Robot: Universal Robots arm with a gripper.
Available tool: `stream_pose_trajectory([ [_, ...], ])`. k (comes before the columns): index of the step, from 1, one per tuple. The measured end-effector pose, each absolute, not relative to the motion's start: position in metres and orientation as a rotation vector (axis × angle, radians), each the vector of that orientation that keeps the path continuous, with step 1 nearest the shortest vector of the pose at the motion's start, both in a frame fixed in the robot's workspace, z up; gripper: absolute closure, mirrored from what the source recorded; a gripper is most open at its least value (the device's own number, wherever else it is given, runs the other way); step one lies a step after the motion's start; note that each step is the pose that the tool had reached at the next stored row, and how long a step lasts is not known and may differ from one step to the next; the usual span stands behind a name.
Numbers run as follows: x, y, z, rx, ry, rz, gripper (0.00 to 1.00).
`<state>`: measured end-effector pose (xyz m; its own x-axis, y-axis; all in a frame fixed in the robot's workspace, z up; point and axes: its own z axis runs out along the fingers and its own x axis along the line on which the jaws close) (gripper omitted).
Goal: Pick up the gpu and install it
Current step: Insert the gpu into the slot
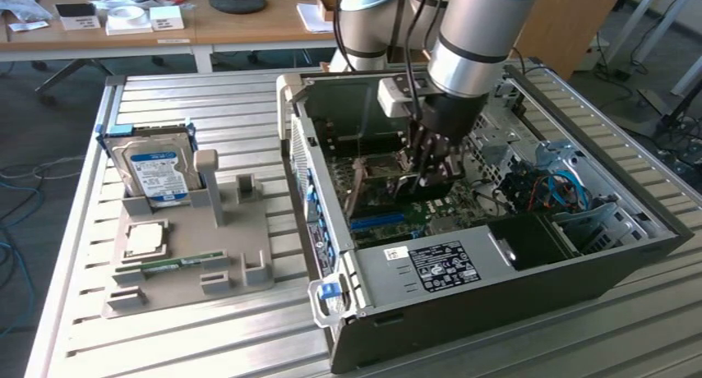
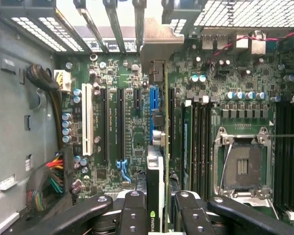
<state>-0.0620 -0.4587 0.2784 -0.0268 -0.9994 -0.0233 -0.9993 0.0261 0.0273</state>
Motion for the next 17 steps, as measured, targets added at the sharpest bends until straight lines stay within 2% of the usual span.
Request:
stream_pose_trajectory([
  [17,-0.073,-0.459,0.270,2.191,-2.251,-0.053,0.73],
])
